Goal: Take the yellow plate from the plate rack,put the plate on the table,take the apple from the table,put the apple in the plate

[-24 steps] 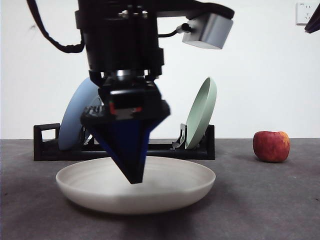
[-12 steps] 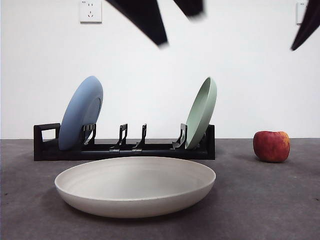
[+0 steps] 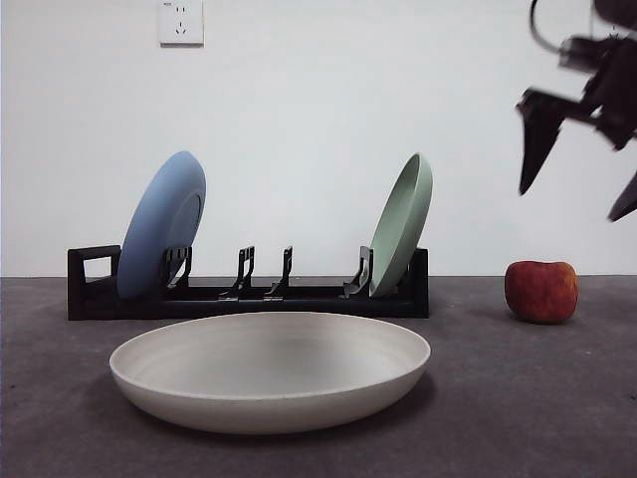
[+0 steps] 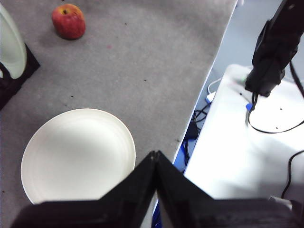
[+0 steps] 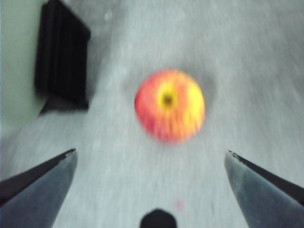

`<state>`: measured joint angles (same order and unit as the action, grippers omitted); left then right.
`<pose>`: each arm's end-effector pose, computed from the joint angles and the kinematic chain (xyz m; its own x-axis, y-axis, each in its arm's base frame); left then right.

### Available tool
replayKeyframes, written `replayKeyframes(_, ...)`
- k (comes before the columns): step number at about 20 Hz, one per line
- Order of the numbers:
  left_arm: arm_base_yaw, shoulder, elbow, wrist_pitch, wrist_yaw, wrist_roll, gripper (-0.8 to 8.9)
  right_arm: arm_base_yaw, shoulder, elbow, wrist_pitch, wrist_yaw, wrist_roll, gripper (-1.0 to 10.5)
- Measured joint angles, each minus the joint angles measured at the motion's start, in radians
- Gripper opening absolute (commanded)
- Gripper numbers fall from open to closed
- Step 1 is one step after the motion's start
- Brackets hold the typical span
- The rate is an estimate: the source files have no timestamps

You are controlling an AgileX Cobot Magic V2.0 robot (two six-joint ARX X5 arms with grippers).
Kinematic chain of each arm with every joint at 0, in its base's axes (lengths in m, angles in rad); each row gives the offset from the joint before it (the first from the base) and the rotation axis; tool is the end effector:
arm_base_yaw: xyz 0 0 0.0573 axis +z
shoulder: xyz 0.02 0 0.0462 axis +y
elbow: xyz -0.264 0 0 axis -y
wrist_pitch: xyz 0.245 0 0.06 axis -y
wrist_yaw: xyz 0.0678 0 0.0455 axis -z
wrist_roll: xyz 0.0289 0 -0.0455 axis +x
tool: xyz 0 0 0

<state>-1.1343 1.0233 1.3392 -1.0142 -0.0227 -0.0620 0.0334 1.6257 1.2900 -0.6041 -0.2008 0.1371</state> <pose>0.0728 -0.1546 0.3999 0.3443 -0.6843 -0.6428 0.8801 0.4737 -0.0329 0.3419 0.0172 0.2654 0.5711 0.2186 -0.7912 -0.0386 0.9700 0.2402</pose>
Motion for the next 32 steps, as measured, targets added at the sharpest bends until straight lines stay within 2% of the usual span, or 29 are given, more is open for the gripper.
replayKeyframes(6, 0.0, -0.055, 0.0, -0.1, -0.014, -0.058, -0.05, 0.007, 0.253, 0.159, 0.003, 0.01, -0.003, 8.2)
replayKeyframes(12, 0.0, -0.066, 0.0, -0.149, -0.072, -0.108, -0.05, 0.015, 0.344, 0.175, 0.018, 0.017, -0.007, 8.0)
replayKeyframes(13, 0.0, -0.067, 0.0, -0.152, -0.076, -0.11, -0.05, 0.016, 0.348, 0.175, 0.029, 0.018, -0.01, 6.7)
replayKeyframes(15, 0.0, -0.069, 0.0, -0.152, -0.079, -0.116, -0.05, 0.017, 0.35, 0.175, 0.036, 0.017, -0.015, 2.8)
replayKeyframes(16, 0.0, -0.069, 0.0, -0.152, -0.08, -0.117, -0.05, 0.018, 0.35, 0.176, 0.029, 0.015, -0.016, 1.3)
replayKeyframes(17, 0.0, -0.069, 0.0, -0.152, -0.079, -0.119, -0.05, 0.018, 0.35, 0.176, 0.01, 0.011, -0.018, 0.3)
replayKeyframes(18, 0.0, -0.069, 0.0, -0.152, -0.079, -0.122, -0.05, 0.018, 0.351, 0.176, -0.011, 0.011, -0.018, -0.2)
replayKeyframes(24, 0.0, -0.071, 0.0, -0.228, -0.08, -0.122, -0.05, 0.018, 0.35, 0.196, -0.071, 0.019, -0.063, -0.1)
replayKeyframes(29, 0.0, -0.102, 0.0, -0.287, -0.086, -0.122, -0.05, 0.022, 0.233, 0.204, -0.326, 0.014, -0.088, -0.1)
replayKeyframes(32, 0.0, -0.133, 0.0, -0.304, -0.129, -0.122, -0.05, 0.069, 0.13, 0.205, -0.494, 0.014, -0.127, -0.1)
